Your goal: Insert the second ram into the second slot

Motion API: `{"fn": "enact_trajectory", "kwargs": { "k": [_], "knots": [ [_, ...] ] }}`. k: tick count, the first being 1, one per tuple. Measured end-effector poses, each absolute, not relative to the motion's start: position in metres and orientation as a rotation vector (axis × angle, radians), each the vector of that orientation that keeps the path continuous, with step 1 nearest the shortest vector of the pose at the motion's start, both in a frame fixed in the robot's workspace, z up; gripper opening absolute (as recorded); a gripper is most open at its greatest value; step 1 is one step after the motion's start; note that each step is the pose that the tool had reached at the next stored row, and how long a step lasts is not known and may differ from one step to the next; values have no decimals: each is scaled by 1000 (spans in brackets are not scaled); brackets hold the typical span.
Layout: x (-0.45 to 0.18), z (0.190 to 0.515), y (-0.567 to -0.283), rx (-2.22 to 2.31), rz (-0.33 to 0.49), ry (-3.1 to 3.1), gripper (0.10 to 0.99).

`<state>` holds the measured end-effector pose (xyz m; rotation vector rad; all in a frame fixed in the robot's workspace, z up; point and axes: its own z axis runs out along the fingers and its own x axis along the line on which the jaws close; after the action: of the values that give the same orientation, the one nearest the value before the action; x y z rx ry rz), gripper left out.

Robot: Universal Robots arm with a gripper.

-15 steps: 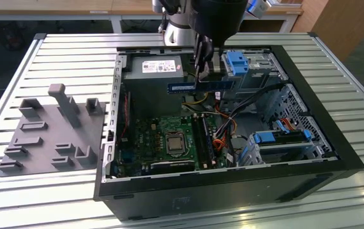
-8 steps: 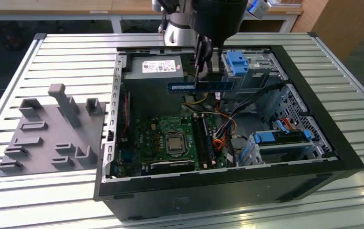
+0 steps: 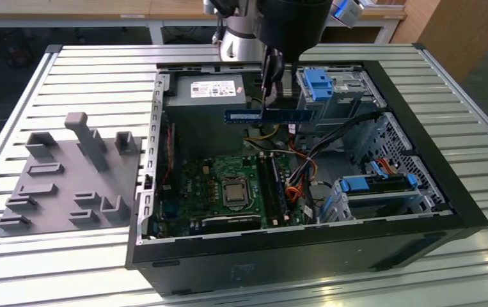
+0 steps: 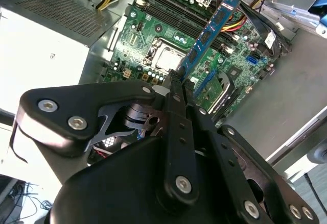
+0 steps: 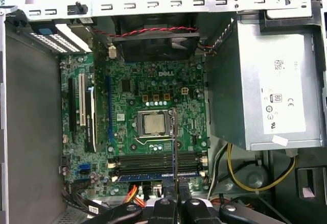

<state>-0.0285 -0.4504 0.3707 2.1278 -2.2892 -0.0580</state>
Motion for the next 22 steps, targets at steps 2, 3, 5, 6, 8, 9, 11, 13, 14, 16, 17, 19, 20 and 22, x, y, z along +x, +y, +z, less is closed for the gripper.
{"fn": "enact_trajectory", "kwargs": {
  "k": [2, 3, 5, 6, 8, 9, 11, 13, 14, 16, 17, 19, 20, 22],
  "knots": [
    [-29, 371, -450, 2118, -58, -2299, 137],
    [-28, 371, -450, 2113, -58, -2303, 137],
    [-29, 371, -450, 2105, -58, -2310, 137],
    [-28, 371, -450, 2101, -58, -2314, 137],
    [-28, 371, -450, 2092, -58, -2323, 137],
    [-28, 371, -450, 2088, -58, -2327, 137],
    [-28, 371, -450, 2080, -58, -2333, 137],
    [-29, 371, -450, 2073, -59, -2340, 137],
    [-29, 371, -450, 2069, -59, -2343, 137],
    [-28, 371, -450, 2062, -59, -2350, 137],
    [-28, 371, -450, 2058, -59, -2354, 137],
    [-29, 371, -450, 2050, -59, -2361, 137],
    [-28, 371, -450, 2046, -59, -2364, 137],
    [-29, 371, -450, 2039, -59, -2370, 137]
  ]
}}
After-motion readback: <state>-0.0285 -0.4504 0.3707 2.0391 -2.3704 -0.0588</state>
